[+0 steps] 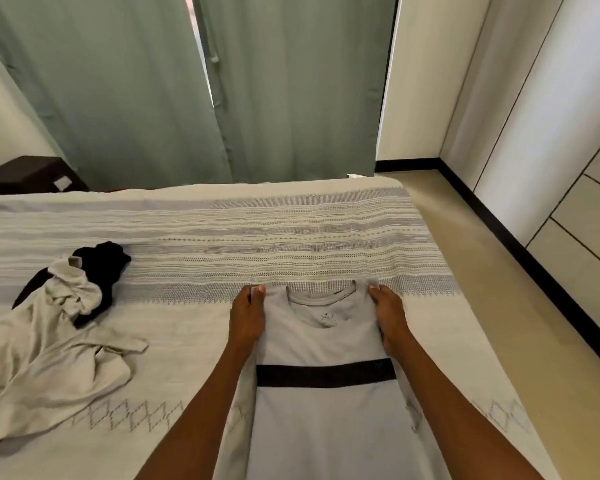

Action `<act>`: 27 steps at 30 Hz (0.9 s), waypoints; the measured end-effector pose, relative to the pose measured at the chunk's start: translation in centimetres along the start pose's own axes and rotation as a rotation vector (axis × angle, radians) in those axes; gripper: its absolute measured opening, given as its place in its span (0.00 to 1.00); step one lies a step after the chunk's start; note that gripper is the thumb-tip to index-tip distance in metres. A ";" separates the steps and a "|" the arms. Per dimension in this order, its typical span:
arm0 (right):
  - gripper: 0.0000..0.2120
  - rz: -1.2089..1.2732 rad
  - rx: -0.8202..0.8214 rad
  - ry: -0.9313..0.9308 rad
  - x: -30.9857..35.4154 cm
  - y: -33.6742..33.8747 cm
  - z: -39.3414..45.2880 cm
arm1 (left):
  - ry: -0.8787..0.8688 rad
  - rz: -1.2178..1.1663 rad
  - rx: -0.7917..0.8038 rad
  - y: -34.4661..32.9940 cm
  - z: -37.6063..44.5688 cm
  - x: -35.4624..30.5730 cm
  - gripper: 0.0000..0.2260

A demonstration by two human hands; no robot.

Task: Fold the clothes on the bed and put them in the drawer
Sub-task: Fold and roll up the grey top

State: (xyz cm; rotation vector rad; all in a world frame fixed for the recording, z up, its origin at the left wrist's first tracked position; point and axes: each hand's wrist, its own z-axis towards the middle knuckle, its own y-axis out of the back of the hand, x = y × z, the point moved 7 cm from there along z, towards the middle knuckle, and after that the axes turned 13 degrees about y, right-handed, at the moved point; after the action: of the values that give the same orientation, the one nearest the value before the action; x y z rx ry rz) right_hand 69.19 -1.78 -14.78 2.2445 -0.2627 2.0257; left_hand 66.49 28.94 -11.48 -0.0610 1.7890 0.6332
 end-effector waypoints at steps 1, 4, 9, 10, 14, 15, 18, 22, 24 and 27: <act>0.13 -0.166 0.000 0.036 -0.3 0.3 0.7 | -0.021 0.089 -0.016 -0.2 0.8 0.5 0.14; 0.12 -0.540 -0.003 0.095 -1.1 0.9 1.8 | -0.042 0.330 -0.063 -0.5 2.7 1.9 0.14; 0.10 -0.405 -0.003 0.136 -0.9 0.1 2.8 | -0.028 0.219 -0.008 -0.6 3.3 2.1 0.12; 0.09 -0.306 -0.014 0.141 -0.4 -0.2 2.9 | -0.014 0.143 0.012 -0.6 3.2 1.8 0.12; 0.12 -0.284 -0.015 0.148 -0.4 0.3 2.9 | 0.048 0.049 0.045 -0.8 3.7 2.0 0.13; 0.12 -0.394 0.002 0.181 -0.6 0.5 3.0 | 0.063 0.078 0.047 -0.9 4.0 2.3 0.12; 0.20 -0.806 0.094 0.236 -0.7 0.6 3.3 | 0.027 0.284 -0.011 -0.9 4.5 2.4 0.13; 0.30 -0.905 0.110 0.136 -0.9 1.1 1.6 | -0.103 0.507 -0.112 -0.8 1.2 1.7 0.17; 0.29 -1.067 0.098 0.241 -0.2 0.9 -1.0 | -0.297 0.608 -0.133 -1.4 -2.0 1.2 0.15; 0.32 -1.200 0.212 0.495 0.8 -1.5 -6.6 | -0.499 0.698 -0.066 -2.8 -7.6 1.7 0.17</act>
State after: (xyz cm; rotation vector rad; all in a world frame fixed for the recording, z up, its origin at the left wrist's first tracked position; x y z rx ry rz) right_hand 63.10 0.94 -13.25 1.2483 1.0851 1.7425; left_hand 60.28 23.63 -12.83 0.6485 1.2765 1.0899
